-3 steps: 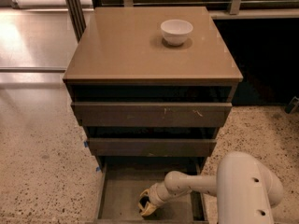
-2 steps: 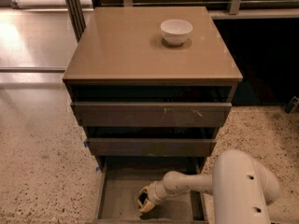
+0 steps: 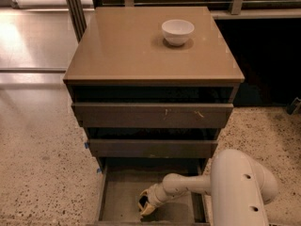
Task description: Place sponge into bottom drawer
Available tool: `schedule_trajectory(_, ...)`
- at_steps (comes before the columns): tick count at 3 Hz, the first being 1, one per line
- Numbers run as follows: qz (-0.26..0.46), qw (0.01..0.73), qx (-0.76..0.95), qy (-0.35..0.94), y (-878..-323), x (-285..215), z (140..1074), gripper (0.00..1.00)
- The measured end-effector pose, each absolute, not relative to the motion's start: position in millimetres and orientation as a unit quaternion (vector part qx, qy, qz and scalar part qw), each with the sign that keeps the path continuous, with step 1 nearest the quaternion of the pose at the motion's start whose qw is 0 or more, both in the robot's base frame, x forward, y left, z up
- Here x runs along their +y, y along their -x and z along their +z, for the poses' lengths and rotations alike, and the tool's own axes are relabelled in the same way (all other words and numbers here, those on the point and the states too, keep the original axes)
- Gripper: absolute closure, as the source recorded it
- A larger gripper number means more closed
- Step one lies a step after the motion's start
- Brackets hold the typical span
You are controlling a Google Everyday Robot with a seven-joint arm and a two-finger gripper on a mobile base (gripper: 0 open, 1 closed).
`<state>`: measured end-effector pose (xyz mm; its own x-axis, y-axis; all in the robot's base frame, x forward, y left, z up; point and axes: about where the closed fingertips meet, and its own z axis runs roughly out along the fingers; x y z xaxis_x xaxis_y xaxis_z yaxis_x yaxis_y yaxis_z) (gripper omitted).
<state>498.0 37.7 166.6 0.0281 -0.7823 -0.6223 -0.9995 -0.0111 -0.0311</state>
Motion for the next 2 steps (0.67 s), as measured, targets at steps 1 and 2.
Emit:
schedule_trajectory(1, 0.229, 0.203, 0.675, 0.671, -494, 34, 121, 1.00)
schedule_trajectory(2, 0.217, 0.214, 0.681, 0.666, -515, 31, 116, 1.00)
